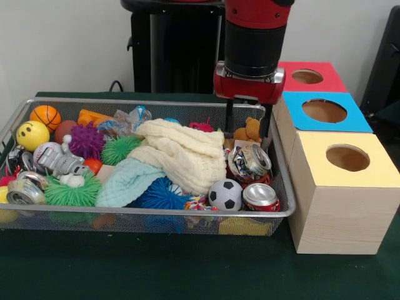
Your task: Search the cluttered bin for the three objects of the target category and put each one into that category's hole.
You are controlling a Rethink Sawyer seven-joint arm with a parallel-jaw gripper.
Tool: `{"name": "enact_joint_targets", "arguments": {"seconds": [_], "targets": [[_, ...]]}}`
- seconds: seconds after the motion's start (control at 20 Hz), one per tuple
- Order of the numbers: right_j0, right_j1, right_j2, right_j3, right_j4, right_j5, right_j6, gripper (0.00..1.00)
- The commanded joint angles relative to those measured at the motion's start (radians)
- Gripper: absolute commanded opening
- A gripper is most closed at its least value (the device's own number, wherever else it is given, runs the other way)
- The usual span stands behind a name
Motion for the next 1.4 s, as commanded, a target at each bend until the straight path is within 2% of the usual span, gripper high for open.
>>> {"name": "enact_joint_targets", "arguments": {"seconds": [0.05,0.25,0.55,0.7,0.9,1.3,1.4], "targets": [[0.051,0.048,0.026,-0.014,-0.016,-0.105,0.180,1.00],[0.081,0.046,-0.009,0.000,-0.004,-0.119,0.213,1.00],[0.067,0.085,-0.006,0.003,0.023,-0.173,0.220,1.00],[0.063,0.079,-0.007,0.026,0.041,-0.191,0.237,1.00],[0.054,0.036,-0.012,0.095,0.054,-0.221,0.256,1.00],[0.012,-0.064,0.021,0.290,0.011,-0.398,0.247,1.00],[0.026,-0.071,0.020,0.335,0.012,-0.448,0.270,1.00]]}}
